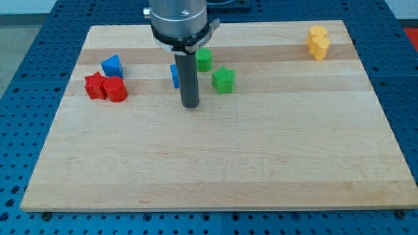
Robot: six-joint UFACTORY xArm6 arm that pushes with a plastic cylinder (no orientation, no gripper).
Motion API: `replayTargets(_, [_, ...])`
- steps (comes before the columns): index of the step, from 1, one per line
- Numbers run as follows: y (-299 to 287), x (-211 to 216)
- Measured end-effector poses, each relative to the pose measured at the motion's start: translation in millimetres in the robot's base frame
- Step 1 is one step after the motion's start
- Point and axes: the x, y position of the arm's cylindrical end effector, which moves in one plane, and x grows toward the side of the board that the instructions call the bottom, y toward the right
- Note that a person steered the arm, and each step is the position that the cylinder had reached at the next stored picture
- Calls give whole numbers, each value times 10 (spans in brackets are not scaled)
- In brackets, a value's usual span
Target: Slightly push the green star towards right
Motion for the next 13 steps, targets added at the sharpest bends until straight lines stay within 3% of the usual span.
replayTargets(4, [425,-321])
replayTargets(9, [457,-217])
replayTargets(10, [131,310])
replayTargets(11, [-368,488])
replayTargets(12, [-847,489])
replayTargets(13, [-982,98])
